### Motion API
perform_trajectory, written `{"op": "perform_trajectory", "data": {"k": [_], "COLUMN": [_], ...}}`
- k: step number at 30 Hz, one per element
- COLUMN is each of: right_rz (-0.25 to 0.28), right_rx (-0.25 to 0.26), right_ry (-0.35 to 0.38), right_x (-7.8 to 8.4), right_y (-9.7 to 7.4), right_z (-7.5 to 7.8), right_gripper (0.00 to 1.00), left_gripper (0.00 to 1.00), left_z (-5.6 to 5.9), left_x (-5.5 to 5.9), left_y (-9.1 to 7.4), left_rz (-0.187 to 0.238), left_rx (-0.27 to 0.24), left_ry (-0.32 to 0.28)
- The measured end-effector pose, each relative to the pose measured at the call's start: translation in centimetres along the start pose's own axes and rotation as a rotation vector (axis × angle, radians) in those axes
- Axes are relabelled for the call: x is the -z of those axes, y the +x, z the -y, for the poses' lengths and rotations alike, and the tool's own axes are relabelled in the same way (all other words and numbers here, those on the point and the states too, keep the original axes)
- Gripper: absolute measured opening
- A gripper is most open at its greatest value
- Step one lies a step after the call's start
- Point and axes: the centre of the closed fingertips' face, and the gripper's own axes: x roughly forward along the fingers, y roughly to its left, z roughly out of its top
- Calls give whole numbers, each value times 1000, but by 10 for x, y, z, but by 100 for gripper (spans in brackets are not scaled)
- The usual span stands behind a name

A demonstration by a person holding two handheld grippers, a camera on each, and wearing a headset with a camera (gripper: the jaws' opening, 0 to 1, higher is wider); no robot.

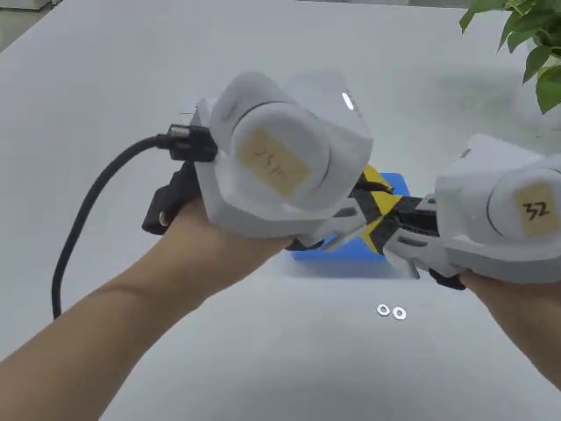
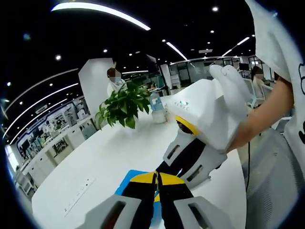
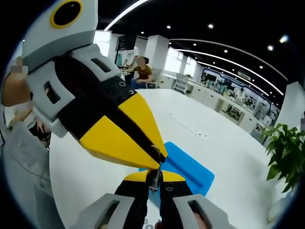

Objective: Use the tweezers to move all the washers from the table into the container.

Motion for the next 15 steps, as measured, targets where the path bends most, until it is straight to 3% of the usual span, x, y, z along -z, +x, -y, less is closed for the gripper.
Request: {"op": "perform_trajectory", "data": {"k": [7,15], "right_rz": [-18,-43], "right_rx": [10,9], "right_ry": [29,27], "right_x": [14,27], "right_y": [-5,-6], "right_z": [-5,-14], "right_gripper": [3,3], "left_gripper": [0,0], "left_z": [13,24], "left_x": [-2,5], "left_y": [-4,-2], "left_rz": [-3,-17], "left_rx": [14,43], "left_ry": [-6,-25]}}
